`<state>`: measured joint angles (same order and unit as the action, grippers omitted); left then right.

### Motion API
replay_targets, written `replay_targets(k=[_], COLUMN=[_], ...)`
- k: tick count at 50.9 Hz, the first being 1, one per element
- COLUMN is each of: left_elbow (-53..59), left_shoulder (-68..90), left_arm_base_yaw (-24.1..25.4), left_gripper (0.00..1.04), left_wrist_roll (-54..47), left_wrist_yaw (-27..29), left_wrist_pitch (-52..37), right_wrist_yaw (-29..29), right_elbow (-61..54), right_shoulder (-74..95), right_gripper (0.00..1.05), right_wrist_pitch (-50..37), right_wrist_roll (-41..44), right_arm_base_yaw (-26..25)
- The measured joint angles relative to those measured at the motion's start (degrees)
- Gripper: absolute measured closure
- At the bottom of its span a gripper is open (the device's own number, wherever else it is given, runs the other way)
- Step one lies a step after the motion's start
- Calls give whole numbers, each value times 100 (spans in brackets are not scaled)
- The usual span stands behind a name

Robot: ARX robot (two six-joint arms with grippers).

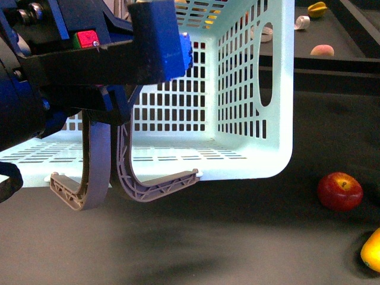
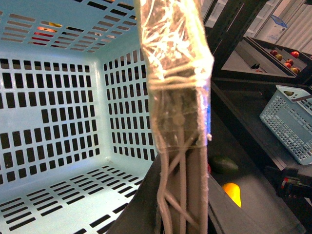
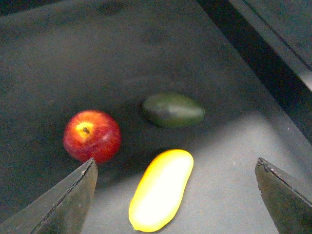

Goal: Pick mango with right arm and hold basket with left

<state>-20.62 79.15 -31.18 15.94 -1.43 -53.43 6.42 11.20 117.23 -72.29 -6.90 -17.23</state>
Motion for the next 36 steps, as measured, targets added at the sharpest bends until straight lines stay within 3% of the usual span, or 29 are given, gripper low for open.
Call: replay_targets(k=[26, 36], left_elbow=[0, 0], left_shoulder=[0, 0], left_arm_base_yaw=[0, 0], left_gripper=[95, 95], left_wrist_roll=[-2, -2], left_wrist_yaw=[-2, -2], left_wrist_pitch=[0, 0], right_wrist_yaw=[138, 208], right_elbow=[1360, 1888], right_shoulder=[2594, 2975], right_gripper=[8, 8], right_wrist_pitch=[-114, 166], right_wrist_roll=[129, 118], right_arm_base_yaw=[-229, 7])
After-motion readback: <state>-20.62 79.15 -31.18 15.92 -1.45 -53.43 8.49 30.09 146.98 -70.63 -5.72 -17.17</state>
